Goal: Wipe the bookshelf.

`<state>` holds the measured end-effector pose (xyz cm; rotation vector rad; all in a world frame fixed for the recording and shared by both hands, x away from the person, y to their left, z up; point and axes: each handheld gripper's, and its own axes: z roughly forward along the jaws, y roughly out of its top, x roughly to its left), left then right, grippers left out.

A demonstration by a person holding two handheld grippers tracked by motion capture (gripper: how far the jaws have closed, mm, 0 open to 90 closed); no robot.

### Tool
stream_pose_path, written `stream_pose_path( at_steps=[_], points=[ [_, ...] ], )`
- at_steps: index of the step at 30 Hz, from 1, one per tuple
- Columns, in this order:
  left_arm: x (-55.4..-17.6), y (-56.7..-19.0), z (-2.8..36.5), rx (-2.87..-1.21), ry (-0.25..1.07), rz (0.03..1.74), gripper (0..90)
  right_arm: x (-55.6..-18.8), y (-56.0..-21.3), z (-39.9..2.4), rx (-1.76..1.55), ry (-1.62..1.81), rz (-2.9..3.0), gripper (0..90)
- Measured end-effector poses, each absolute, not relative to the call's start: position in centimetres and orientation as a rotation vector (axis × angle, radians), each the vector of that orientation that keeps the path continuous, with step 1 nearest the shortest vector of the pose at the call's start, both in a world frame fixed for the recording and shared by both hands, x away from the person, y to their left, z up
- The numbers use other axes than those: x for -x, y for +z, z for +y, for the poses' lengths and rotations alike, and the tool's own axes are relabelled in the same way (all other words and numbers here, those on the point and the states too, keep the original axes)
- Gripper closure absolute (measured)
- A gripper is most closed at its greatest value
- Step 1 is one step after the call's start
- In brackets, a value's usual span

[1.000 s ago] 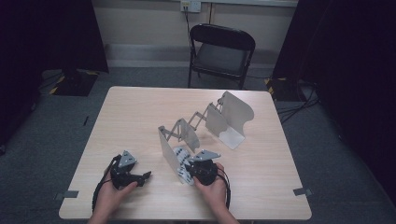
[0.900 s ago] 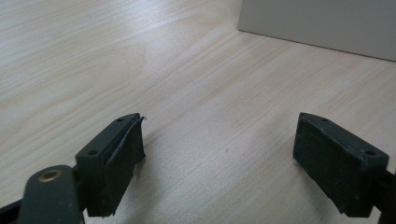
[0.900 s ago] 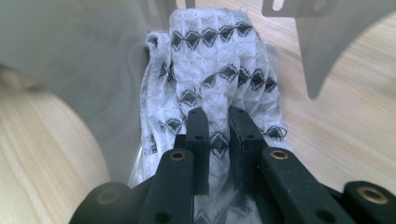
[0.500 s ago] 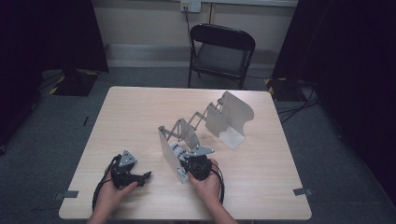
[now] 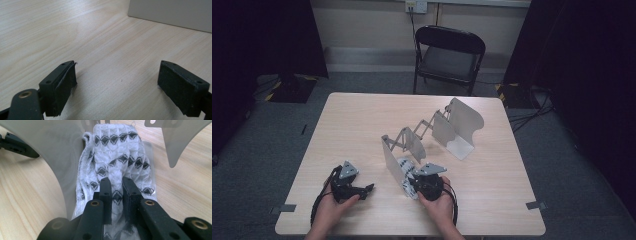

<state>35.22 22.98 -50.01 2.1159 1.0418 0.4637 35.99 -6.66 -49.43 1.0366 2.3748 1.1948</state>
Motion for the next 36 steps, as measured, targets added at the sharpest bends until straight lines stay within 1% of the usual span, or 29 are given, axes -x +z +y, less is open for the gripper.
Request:
stream_pose_path(
  at_steps=[12, 20, 28, 36],
  points=[
    [-35.2, -50.0, 23.0, -2.116, 0.463, 1.041, 14.9, -37.9, -49.2, -5.4, -1.026, 1.169, 2.404, 80.2],
    [-35.2, -50.0, 23.0, -2.115, 0.463, 1.041, 14.8, -37.9, -48.3, -6.3, -1.050, 1.222, 2.435, 83.6],
    [-35.2, -50.0, 23.0, -2.114, 0.462, 1.040, 14.8, -37.6, -46.1, -7.3, -1.054, 1.289, 2.382, 84.2],
    [-35.2, -50.0, 23.0, -2.115, 0.462, 1.040, 14.8, -37.6, -43.5, -6.8, -1.019, 1.351, 2.298, 84.2]
  ],
)
